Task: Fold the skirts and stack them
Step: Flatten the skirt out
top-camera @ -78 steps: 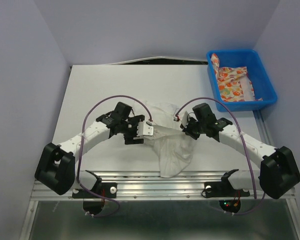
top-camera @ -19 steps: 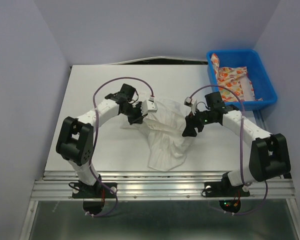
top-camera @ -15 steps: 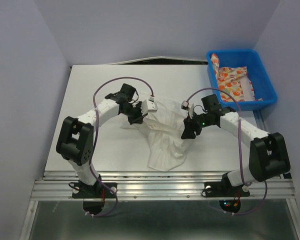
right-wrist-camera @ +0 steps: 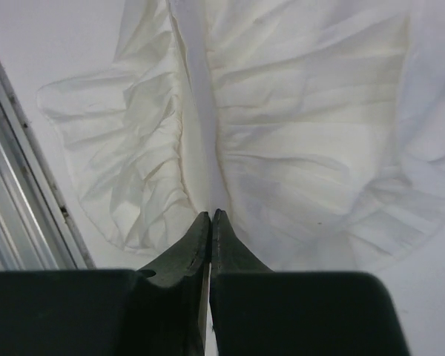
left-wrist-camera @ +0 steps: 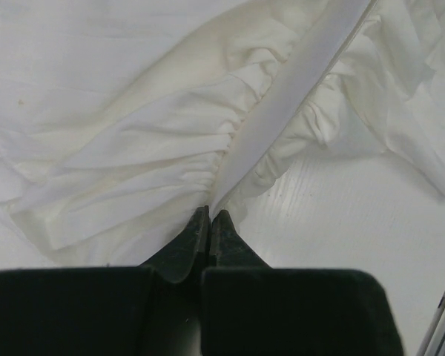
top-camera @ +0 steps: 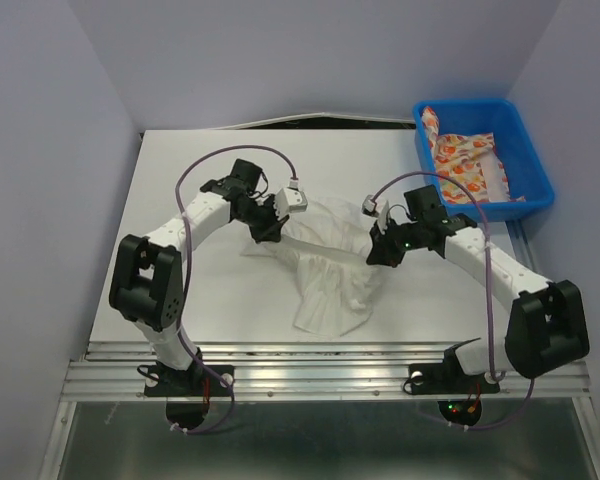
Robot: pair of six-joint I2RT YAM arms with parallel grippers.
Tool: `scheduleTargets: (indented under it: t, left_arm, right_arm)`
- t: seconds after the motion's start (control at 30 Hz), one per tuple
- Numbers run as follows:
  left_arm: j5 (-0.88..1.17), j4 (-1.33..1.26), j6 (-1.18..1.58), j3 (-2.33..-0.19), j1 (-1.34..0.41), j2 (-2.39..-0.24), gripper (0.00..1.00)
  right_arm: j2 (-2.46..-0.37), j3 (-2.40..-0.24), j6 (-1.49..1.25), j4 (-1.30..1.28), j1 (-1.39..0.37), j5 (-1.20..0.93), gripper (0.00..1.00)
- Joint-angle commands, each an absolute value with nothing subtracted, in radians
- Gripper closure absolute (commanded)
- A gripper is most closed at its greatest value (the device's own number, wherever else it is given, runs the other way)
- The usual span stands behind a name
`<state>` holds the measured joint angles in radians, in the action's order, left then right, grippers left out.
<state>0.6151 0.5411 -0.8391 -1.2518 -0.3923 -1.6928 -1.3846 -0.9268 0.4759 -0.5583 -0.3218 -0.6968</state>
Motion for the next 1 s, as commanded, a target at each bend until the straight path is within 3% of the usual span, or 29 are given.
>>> scheduleTargets:
  t: [0.0,0.13,0.27,0.33,0.53,0.97]
  left_arm:
    - [0.632,0.578,-0.737,-1.406,-0.333,-1.551,1.00]
    - [0.559,0.419,-0.545,-1.519,-0.244,-1.430,1.00]
    - [0.486,0.198,-0.486,-1.450,-0.225,-1.280,1.00]
    - [0.492,0.213,-0.511,-1.457,-0.227,-1.237,1.00]
    - [0.492,0.265,-0.528,-1.422,-0.227,-1.128,1.00]
    - [0.621,0.449,-0.552,-1.097,-0.229,-0.720,1.00]
  right_arm:
    - [-1.261,-1.098,0.531,-0.529,-0.316,-0.510,0.99]
    - [-1.264,-1.334,0.558,-0.522,-0.262,-0.379,0.99]
    - [-1.290,-1.563,0.560,-0.476,-0.242,-0.318,0.99]
    - [-1.293,-1.624,0.545,-0.465,-0.242,-0.301,0.99]
    - [-1.246,-1.620,0.529,-0.511,-0.242,-0.336,0.99]
    - [-0.977,-1.483,0.489,-0.777,-0.242,-0.515,0.99]
